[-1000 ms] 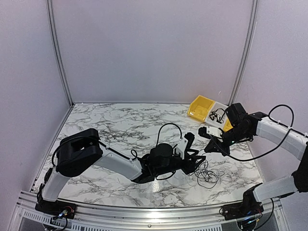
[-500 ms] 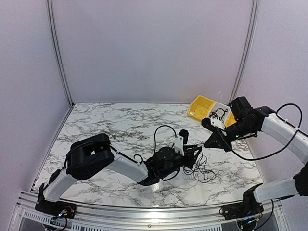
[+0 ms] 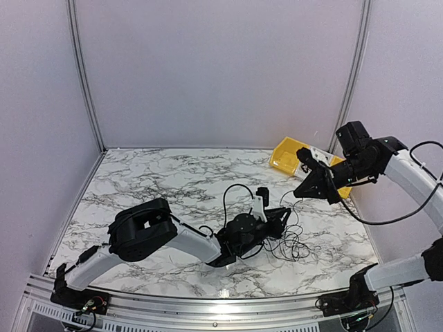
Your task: Untangle the cables
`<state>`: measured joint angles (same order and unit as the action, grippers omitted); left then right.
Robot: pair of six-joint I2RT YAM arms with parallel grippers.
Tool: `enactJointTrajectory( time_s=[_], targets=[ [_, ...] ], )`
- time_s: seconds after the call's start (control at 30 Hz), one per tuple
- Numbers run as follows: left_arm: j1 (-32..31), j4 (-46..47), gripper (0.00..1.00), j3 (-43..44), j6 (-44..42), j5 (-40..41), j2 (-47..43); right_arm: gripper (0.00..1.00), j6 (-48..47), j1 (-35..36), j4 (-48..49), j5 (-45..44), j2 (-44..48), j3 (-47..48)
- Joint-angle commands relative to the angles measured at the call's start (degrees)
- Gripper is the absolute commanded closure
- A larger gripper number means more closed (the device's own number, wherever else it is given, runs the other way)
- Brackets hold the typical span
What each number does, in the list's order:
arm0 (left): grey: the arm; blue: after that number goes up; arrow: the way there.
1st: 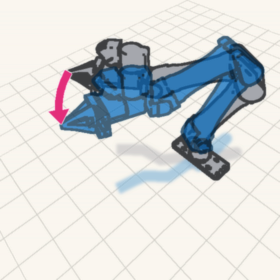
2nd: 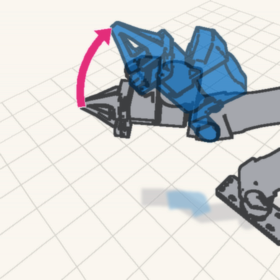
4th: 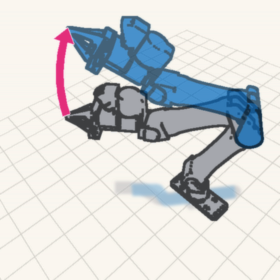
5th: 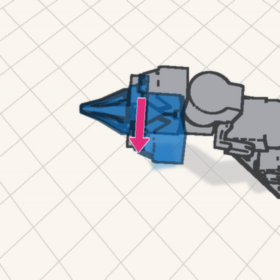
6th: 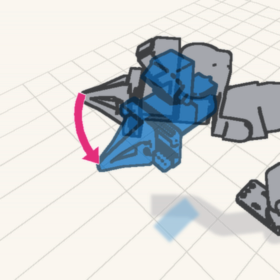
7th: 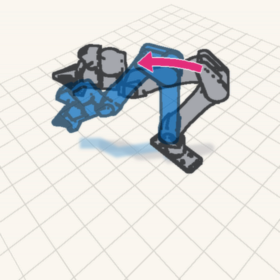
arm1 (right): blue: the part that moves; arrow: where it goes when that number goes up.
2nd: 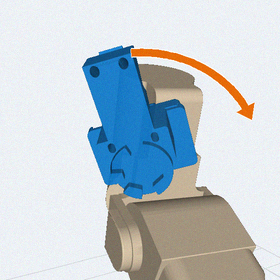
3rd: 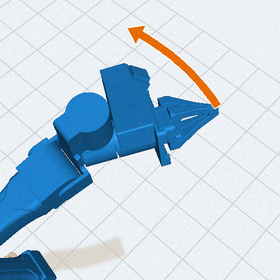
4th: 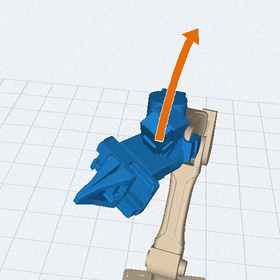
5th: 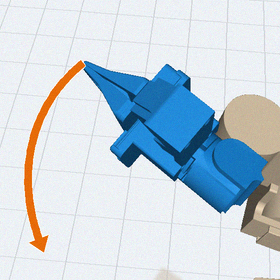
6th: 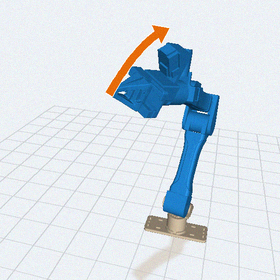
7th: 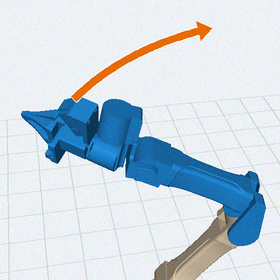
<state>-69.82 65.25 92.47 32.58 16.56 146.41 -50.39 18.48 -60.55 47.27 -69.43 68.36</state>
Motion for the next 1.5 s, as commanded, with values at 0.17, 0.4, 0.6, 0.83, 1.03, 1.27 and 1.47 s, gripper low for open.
enactJointTrajectory(
  time_s=[0.17, 0.4, 0.6, 0.83, 1.03, 1.27, 1.47],
  targets=[
    [0.1, -6.8, 0.78, 6.2, 5.7, -4.9, 6.1, 1.0, -0.7, 0.4, -5.8, 11.1, -2.8, 19.0],
    [-0.2, -10.1, 0.81, 8.0, 7.1, -7.4, 8.2, 1.0, 5.2, 0.4, -3.1, 14.5, -5.8, 35.4],
    [-0.4, -11.7, 0.81, 9.3, 7.7, -8.4, 9.6, 1.0, 16.3, 0.4, 8.1, 17.3, -5.2, 43.9],
    [-0.4, -12.3, 0.81, 9.3, 7.7, -8.3, 9.5, 1.0, 22.2, 0.4, 12.5, 19.7, -8.2, 52.8],
    [-0.4, -12.6, 0.81, 9.1, 7.9, -8.4, 9.5, 1.0, 26.3, -1.6, 17.9, 19.5, -11.5, 62.7],
    [-0.4, -12.6, 0.81, 8.4, 7.5, -8.5, 9.0, 1.0, 29.2, -3.1, 24.7, 11.7, -15.1, 66.3],
    [-0.3, -12.6, 0.82, 8.1, 7.6, -9.0, 9.0, 1.0, 45.4, -12.8, 41.9, 13.9, -19.8, 73.2]
  ],
)
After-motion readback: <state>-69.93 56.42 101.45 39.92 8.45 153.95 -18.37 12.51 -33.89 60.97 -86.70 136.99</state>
